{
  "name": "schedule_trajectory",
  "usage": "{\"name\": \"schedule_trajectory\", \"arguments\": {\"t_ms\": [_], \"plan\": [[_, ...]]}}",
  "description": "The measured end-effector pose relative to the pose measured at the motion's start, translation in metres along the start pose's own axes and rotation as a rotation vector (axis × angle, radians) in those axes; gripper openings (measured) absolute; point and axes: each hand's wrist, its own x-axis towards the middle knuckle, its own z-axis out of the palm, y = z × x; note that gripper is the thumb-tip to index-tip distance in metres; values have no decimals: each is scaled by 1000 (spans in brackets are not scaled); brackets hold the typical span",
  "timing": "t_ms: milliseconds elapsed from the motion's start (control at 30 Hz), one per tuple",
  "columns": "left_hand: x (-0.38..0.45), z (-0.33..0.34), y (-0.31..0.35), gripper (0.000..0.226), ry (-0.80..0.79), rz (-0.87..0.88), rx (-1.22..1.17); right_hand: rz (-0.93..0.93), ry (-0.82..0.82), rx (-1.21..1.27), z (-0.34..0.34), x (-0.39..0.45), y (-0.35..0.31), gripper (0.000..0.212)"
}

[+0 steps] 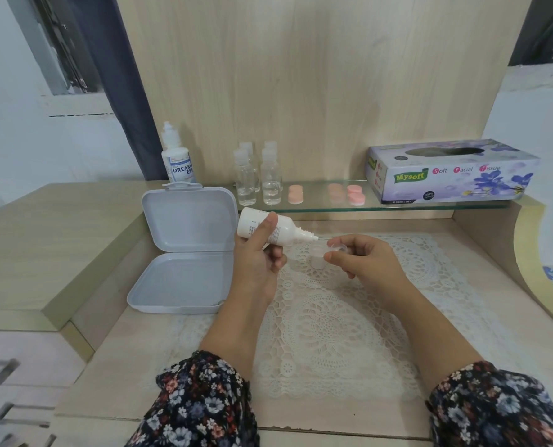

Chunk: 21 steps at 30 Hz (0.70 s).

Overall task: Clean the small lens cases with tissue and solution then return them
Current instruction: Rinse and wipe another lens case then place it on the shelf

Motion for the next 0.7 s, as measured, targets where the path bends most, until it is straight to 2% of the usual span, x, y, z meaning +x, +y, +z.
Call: {"name": "schedule_trajectory", "arguments": {"t_ms": [167, 300, 700], "plan": [[-1, 1, 1, 15, 0, -2, 2, 3, -2, 5, 0, 0, 0, 15], [-1, 0, 0, 22, 7, -7, 10, 7, 3, 4, 0, 0, -1, 15], [-2, 1, 1, 14, 5, 6, -1, 1, 1, -15, 0, -2, -3, 15]]}}
